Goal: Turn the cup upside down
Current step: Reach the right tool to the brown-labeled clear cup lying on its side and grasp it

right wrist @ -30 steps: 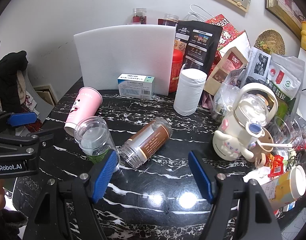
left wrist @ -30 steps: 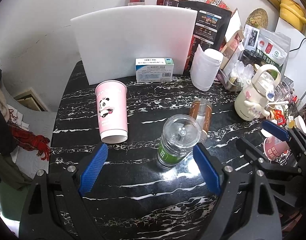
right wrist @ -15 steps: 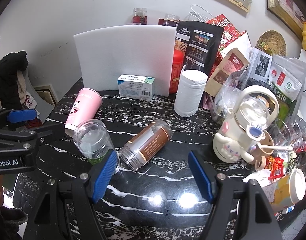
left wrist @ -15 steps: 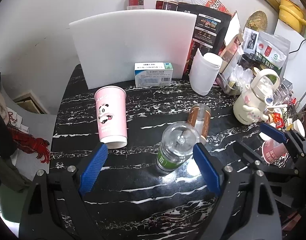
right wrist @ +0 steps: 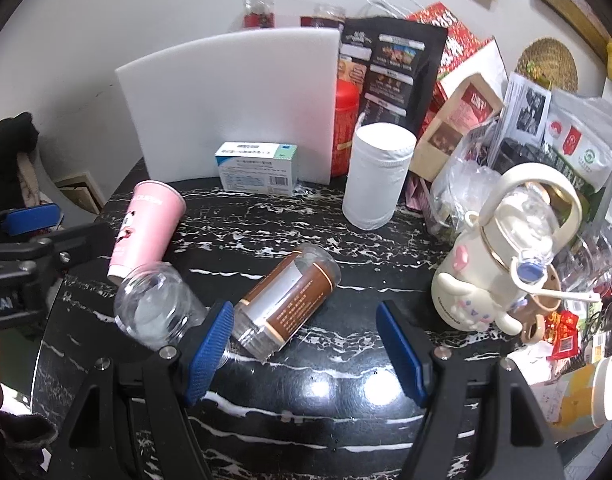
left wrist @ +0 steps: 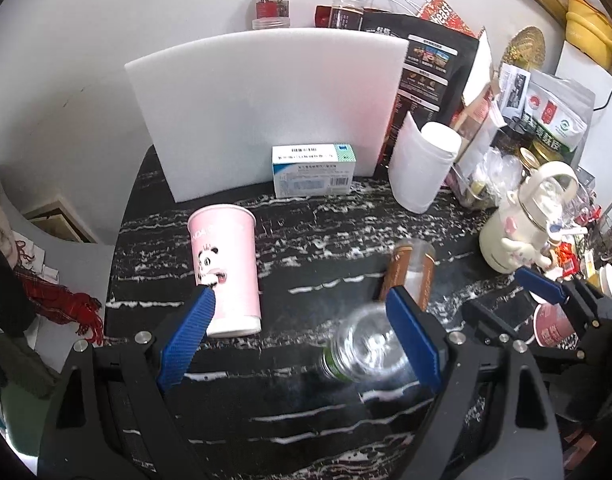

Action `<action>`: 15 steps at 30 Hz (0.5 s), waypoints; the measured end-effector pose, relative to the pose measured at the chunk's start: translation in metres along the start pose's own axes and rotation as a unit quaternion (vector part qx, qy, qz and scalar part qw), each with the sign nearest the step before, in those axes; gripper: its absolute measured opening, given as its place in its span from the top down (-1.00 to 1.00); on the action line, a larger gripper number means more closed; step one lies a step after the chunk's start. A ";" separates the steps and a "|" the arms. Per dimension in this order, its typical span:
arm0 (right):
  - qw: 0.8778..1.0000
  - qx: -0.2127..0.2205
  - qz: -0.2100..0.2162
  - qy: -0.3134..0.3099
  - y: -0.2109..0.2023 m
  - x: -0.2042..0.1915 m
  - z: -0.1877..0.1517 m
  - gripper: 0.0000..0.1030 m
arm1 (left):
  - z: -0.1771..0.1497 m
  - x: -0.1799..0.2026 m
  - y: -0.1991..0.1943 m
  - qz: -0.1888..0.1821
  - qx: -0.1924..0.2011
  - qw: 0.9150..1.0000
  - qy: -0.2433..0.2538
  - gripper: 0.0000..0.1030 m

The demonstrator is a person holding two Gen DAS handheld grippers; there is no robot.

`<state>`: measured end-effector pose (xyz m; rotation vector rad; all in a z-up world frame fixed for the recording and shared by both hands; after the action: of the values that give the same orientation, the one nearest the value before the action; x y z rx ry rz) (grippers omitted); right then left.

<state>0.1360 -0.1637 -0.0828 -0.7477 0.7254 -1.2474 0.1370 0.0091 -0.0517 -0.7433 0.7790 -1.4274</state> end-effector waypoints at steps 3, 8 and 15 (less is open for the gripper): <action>1.000 -0.012 -0.003 0.015 0.013 0.004 0.004 -0.44 | 0.009 -0.005 0.009 0.004 -0.001 1.000 -0.003 -0.68; 0.999 -0.040 -0.014 0.032 0.040 0.007 0.010 -0.44 | 0.020 -0.011 0.027 0.006 -0.006 1.000 -0.011 -0.68; 0.995 -0.081 -0.019 0.048 0.082 0.008 0.009 -0.44 | 0.026 -0.015 0.058 0.008 -0.023 0.999 -0.021 -0.68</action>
<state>0.1898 -0.1575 -0.1449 -0.8421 0.9038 -1.2770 0.1911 0.0250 -0.0844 -0.7978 0.7865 -1.3792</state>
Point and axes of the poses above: each gripper's, at about its wrist camera, not at the fingertips, and y roughly the way its jaws point, x to its right, z to its top, the point moved 9 cm from there along y, roughly the way its jaws point, and after that the axes turned 2 degrees about y, right-handed, at the moved point
